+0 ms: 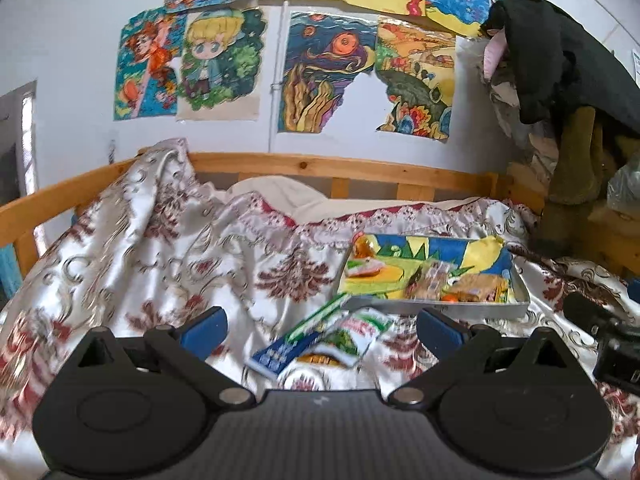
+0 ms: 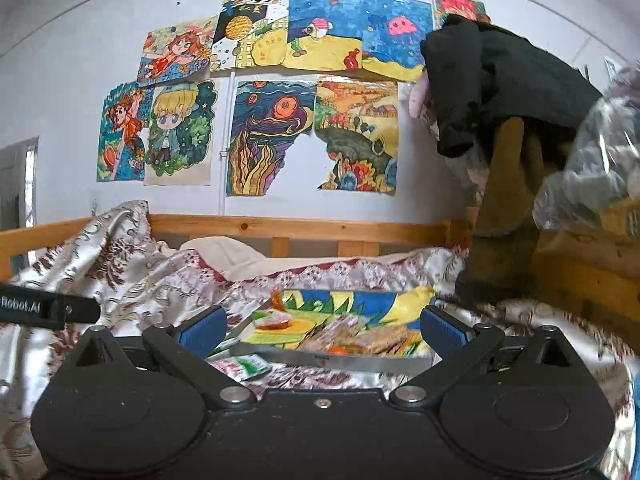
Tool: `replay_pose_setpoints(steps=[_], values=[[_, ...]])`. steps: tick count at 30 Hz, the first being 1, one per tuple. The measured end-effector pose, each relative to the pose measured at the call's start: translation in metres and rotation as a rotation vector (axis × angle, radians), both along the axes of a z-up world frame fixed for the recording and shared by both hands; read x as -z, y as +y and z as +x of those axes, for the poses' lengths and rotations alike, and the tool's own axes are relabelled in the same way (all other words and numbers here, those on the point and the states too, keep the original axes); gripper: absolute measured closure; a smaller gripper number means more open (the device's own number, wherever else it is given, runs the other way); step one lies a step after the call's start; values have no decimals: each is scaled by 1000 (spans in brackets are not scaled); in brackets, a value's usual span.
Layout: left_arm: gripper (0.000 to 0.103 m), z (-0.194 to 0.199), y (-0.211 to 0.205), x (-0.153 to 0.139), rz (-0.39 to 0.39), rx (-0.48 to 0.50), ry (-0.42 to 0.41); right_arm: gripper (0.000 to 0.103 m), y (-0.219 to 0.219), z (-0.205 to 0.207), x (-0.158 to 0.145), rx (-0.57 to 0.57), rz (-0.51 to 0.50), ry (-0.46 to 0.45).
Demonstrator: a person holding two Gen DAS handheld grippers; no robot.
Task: Organize snacks
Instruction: 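Lift both tools back from the tray toward the remaining snacks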
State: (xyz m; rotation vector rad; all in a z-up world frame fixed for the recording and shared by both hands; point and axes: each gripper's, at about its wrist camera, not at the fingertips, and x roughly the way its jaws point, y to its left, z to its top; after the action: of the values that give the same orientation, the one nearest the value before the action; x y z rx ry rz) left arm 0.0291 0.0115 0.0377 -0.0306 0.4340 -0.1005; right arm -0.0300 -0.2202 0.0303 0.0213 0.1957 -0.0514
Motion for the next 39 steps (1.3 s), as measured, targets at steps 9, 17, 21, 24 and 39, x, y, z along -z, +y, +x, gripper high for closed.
replay_pose_setpoints(steps=[9, 17, 21, 24, 39], values=[[0, -39, 23, 3, -4, -78, 40, 1, -1, -37, -4, 39, 69, 33], [0, -48, 27, -8, -4, -130, 56, 1, 7, -47, -10, 59, 89, 61], [0, -45, 30, -11, -5, -114, 87, 1, 12, -48, -11, 57, 79, 68], [0, -40, 31, -9, -9, -118, 112, 1, 14, -45, -5, 54, 54, 94], [0, 41, 43, 17, 119, -110, 363, 1, 42, -8, 23, -10, -107, 238]])
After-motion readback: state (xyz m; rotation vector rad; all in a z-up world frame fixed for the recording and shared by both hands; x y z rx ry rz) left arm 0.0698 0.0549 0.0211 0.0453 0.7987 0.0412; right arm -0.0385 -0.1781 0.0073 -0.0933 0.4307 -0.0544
